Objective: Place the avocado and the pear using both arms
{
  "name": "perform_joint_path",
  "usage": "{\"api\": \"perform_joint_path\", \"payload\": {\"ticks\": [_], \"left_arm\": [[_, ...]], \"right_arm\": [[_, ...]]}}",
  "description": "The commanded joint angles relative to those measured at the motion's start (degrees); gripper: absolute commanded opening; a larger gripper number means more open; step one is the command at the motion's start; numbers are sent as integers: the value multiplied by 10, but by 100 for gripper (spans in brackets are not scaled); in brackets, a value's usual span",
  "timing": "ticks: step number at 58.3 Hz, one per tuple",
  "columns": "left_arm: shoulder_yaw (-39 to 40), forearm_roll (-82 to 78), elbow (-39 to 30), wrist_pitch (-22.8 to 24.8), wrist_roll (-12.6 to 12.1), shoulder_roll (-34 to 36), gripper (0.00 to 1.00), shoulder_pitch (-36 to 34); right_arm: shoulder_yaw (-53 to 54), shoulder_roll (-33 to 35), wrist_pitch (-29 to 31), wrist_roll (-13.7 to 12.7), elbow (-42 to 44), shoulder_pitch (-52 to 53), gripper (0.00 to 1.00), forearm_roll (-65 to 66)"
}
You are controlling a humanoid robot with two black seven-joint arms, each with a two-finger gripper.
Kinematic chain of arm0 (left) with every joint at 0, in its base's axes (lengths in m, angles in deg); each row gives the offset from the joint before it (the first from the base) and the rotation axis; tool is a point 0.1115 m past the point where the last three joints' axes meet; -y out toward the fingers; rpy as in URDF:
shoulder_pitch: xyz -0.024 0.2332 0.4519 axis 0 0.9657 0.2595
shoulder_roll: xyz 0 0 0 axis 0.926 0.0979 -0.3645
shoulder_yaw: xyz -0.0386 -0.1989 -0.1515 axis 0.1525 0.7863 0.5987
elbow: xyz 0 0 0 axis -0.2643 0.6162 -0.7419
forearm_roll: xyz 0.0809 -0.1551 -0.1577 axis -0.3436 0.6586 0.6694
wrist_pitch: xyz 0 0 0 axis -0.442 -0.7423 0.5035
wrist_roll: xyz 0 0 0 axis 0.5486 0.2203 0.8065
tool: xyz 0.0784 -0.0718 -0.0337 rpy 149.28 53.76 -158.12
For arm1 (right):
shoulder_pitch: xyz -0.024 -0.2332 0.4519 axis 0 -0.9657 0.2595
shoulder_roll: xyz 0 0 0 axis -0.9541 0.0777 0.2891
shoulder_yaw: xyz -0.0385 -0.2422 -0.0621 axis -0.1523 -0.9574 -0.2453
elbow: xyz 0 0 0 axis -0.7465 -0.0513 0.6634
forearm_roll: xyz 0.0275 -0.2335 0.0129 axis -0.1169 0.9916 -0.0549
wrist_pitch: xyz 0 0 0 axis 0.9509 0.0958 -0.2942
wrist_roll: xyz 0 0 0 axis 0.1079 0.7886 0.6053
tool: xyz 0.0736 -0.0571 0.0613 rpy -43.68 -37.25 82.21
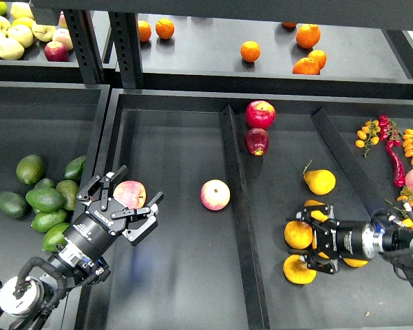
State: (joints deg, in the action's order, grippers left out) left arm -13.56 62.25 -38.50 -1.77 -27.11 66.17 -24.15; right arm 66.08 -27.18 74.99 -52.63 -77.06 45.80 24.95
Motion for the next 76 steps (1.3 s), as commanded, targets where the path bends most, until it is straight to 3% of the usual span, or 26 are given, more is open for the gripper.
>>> {"api": "perform_joint_path", "payload": {"ticks": [1,11,46,60,73,76], "left_arm": [[-4,0,0,0,0,0,99,0],[-5,-1,0,0,0,0,99,1],[-7,-1,12,0,0,0,99,9],[-7,-2,32,0,0,0,99,-17],[-7,-1,70,0,0,0,99,-43],[-8,-1,78,0,0,0,99,-48]], "right_arm": [[92,-39,-12,0,-1,-1,87,0],[198,-118,-39,0,5,-2,98,1],[306,-319,-40,0,41,-77,99,-3],[398,-322,-39,0,38,-150,99,-19],[399,-322,4,0,12,-193,99,-67],[399,-322,4,11,3,-206,99,-80]]}}
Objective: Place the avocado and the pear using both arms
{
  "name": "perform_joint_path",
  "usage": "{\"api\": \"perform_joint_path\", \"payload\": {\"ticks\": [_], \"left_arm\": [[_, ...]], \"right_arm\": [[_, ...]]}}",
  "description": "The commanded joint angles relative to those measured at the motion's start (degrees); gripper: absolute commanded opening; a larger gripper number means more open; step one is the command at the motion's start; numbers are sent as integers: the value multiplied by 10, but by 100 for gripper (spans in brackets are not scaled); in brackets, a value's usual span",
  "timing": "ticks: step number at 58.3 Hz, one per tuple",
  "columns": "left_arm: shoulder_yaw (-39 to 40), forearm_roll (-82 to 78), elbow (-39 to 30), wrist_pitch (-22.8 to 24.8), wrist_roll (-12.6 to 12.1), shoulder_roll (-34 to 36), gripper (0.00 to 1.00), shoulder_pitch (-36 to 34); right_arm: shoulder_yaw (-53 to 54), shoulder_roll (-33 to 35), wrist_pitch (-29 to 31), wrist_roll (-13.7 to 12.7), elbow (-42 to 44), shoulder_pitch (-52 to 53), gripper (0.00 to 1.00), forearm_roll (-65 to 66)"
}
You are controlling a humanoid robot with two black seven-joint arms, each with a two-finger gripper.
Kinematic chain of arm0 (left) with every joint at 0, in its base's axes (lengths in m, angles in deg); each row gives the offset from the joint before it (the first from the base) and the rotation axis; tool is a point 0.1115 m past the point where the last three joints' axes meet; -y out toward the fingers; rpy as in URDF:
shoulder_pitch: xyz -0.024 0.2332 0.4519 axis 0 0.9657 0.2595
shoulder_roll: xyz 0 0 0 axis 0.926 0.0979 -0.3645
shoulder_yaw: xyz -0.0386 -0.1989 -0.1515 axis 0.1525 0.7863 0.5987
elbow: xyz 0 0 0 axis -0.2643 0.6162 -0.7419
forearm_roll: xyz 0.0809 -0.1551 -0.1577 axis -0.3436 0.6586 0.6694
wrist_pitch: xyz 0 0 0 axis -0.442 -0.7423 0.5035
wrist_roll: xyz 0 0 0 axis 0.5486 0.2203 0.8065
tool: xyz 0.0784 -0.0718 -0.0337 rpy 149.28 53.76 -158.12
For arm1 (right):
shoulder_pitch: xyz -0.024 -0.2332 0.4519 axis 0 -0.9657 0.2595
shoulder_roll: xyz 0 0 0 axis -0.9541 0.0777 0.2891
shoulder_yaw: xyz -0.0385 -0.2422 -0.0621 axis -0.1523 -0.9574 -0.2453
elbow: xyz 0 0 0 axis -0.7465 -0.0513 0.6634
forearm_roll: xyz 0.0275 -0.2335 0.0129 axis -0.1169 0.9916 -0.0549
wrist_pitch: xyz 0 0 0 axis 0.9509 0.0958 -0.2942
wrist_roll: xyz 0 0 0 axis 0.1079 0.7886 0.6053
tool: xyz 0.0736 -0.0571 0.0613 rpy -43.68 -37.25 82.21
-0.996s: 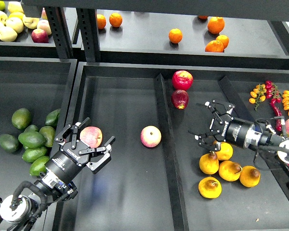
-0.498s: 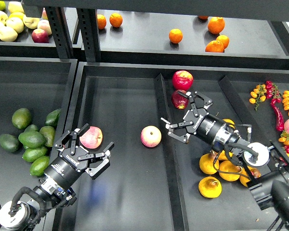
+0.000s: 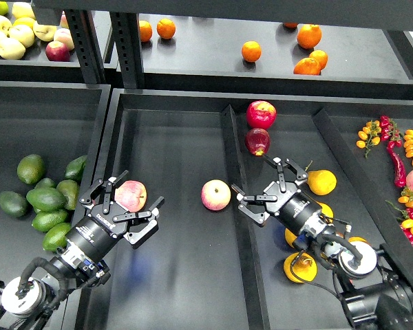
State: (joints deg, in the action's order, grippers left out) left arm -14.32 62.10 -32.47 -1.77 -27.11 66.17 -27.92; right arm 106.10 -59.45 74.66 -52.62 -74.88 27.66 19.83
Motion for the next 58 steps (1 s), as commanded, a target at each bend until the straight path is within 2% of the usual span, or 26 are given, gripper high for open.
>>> {"api": "perform_joint_path", "payload": {"ticks": [1,15,23,27,33,38,52,58], "left_arm": [[-1,1,19,0,0,0,99,-10],[-13,1,57,0,0,0,99,-18],[-20,1,57,0,0,0,99,-19],[-23,1,56,0,0,0,99,-23],[-24,1,46,0,1,0,99,-34],[-24,1,37,0,2,0,99,-42],[-12,0,39,0,8,0,99,-109],[-2,0,51,0,34,0,99,-143]], "right_arm": [[-1,0,7,12,-21,-26,99,-31],[-20,0,7,14,-37,-91,99,-46],[-40,0,7,21,-54,-114,99,-46],[-44,0,7,47,-67,-114,99,-46],[-44,0,7,121,-99,-110,99,-47],[-41,0,7,141,-116,-110,99,-53],[-35,0,7,143,-143,-107,99,-65],[-34,0,2,144,-140,-90,99,-65]]}}
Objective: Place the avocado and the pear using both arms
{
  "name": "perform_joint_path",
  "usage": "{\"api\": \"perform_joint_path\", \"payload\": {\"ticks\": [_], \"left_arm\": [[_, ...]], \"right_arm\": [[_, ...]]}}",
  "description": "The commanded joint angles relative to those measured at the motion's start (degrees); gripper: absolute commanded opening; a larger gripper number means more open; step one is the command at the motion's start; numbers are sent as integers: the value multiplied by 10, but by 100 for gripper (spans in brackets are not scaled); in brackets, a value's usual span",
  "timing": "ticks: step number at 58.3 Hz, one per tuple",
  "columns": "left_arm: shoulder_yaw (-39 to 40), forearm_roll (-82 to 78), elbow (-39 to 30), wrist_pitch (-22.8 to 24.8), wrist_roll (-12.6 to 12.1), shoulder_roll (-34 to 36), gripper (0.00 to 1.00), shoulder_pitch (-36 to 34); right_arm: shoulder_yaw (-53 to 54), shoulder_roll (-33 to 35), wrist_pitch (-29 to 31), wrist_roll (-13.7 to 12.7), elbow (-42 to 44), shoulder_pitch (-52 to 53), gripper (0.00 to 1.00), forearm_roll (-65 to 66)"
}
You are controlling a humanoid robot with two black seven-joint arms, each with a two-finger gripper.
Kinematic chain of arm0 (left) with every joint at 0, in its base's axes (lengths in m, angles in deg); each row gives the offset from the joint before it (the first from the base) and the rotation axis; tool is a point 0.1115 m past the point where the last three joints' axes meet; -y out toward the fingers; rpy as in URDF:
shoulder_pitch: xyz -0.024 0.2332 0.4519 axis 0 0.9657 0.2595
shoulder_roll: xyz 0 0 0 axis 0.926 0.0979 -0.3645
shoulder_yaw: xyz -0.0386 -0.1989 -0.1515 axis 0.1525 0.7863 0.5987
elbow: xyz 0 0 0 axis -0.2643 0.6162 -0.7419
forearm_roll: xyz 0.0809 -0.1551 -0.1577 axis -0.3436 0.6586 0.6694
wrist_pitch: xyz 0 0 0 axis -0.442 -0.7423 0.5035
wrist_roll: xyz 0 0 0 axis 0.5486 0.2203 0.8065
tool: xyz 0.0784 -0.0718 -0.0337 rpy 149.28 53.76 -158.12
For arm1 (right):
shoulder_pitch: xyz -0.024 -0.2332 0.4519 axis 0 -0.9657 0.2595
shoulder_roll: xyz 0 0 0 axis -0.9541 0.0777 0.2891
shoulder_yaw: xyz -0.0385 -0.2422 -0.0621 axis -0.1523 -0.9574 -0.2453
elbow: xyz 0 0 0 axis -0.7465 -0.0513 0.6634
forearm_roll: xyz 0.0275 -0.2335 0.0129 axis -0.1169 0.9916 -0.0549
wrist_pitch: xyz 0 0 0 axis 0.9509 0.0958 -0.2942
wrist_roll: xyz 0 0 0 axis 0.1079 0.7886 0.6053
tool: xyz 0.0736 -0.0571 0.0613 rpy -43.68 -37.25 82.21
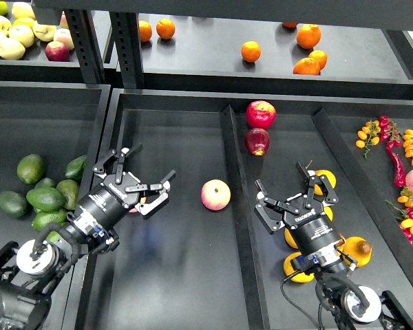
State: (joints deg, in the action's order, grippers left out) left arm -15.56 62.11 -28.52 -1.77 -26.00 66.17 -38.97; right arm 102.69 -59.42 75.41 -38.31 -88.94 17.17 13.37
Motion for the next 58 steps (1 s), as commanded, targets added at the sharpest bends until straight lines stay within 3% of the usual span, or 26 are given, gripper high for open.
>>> {"api": "perform_joint_path", "payload": {"ticks": [1,5,11,58], "left_arm": [[11,0,14,0,30,0,99,-38],[10,0,14,0,44,0,99,-42],[8,0,14,0,45,0,99,-39],[-1,1,6,0,45,0,99,-22]], "right_arm": [[1,0,-11,1,1,18,99,0],[1,0,-30,1,3,25,99,-1],[-2,0,-57,6,7,35,99,-4],[-2,0,-50,9,13,38,99,-6]]}}
